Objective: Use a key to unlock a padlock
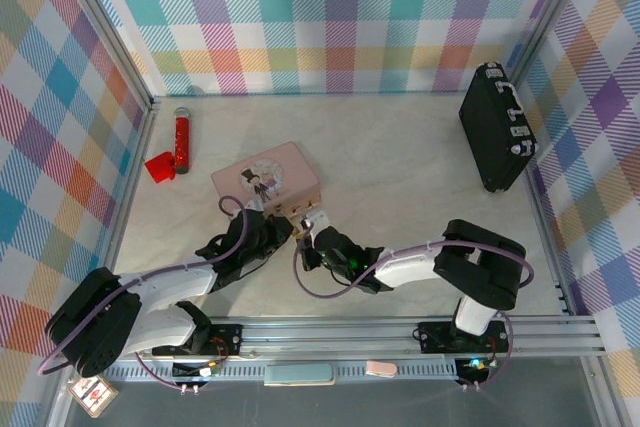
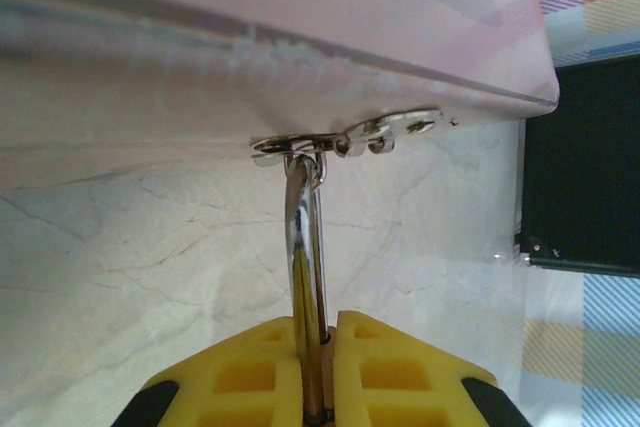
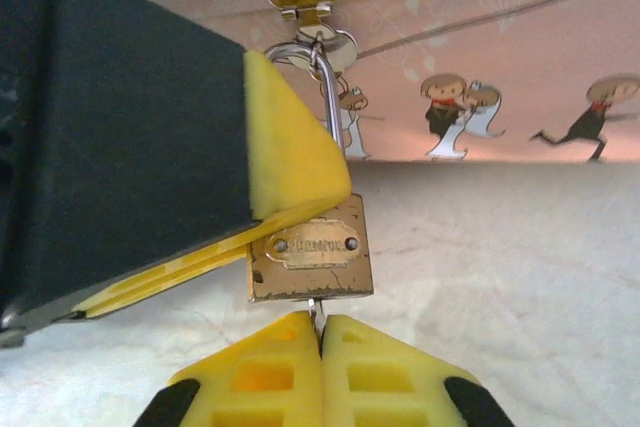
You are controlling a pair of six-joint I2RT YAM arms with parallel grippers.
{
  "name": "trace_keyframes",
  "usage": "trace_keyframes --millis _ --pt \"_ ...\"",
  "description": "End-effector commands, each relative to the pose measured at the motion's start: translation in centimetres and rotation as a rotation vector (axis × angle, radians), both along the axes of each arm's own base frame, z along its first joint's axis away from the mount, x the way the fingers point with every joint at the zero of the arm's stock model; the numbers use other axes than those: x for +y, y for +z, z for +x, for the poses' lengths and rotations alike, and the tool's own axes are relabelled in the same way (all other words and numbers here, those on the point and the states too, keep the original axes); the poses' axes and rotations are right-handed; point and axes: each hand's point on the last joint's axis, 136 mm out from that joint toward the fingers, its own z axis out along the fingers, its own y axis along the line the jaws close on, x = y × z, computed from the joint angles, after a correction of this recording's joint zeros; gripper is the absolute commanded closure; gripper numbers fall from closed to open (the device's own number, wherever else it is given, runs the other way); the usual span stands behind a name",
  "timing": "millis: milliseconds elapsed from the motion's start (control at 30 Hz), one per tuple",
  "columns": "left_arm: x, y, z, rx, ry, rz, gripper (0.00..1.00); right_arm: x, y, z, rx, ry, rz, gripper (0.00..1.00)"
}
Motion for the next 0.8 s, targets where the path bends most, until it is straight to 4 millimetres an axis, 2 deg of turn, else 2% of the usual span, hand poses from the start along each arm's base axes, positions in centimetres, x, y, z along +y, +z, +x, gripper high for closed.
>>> trace_keyframes --millis 0,167,333,533,667,767 --pt "-0.7 2.2 1.3 -0.073 -0.010 -0.030 1.00 -1.5 -0.9 1.0 0.179 -0.116 0.098 0.97" --pt "-0.9 2.0 1.5 -0.069 -0.018 -0.025 1.00 -1.4 -1.4 0.9 0.242 -0.121 0.145 0.99" --pt "-1.0 1.0 1.6 -0.044 -0.023 -0.009 1.00 -1.6 -2.2 0.8 0.279 -0.138 0.142 1.00" --pt "-1.7 0.2 2.0 -0.036 -0.046 -0.009 1.00 -1.9 -3.8 0.4 0.334 -0.154 0.117 1.00" --pt "-1.9 -0.3 2.0 -0.023 -0.049 -0.006 0.93 -2.4 -4.4 0.7 0.347 -0.175 0.101 1.00" --pt "-1.6 -0.7 1.9 -0.010 -0.041 0.005 0.81 -2.7 -4.5 0.9 0.342 -0.190 0.065 1.00"
